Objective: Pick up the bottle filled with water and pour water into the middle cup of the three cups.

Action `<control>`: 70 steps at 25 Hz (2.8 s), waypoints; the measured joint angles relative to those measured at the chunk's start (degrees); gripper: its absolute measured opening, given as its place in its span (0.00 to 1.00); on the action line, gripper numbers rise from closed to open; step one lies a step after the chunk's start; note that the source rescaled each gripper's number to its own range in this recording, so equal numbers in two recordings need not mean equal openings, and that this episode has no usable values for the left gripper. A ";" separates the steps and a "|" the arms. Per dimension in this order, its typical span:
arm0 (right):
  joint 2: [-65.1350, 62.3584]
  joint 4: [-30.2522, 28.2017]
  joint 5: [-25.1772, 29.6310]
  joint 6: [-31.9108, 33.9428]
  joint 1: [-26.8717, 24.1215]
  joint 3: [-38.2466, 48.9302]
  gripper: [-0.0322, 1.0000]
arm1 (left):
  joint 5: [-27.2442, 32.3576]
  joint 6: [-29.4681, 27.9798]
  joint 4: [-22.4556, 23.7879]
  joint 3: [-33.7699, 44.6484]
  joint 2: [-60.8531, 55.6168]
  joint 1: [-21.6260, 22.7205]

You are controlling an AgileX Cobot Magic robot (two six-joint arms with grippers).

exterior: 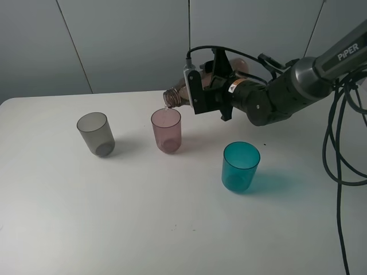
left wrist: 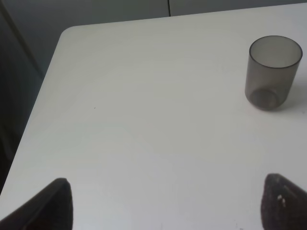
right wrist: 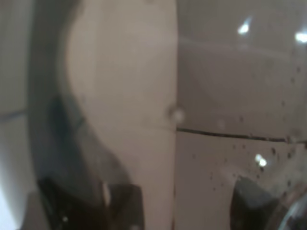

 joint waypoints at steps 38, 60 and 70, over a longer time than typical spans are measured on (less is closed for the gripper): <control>0.00 0.11 -0.41 -9.84 0.00 0.00 0.03 | 0.00 -0.14 0.00 0.00 0.00 0.00; 0.00 -0.11 -3.54 -16.97 0.00 0.00 0.03 | 0.00 -0.14 0.00 0.00 0.00 0.00; 0.00 -2.68 -4.13 -18.95 0.00 0.00 0.03 | 0.00 -0.14 0.00 0.00 0.00 0.00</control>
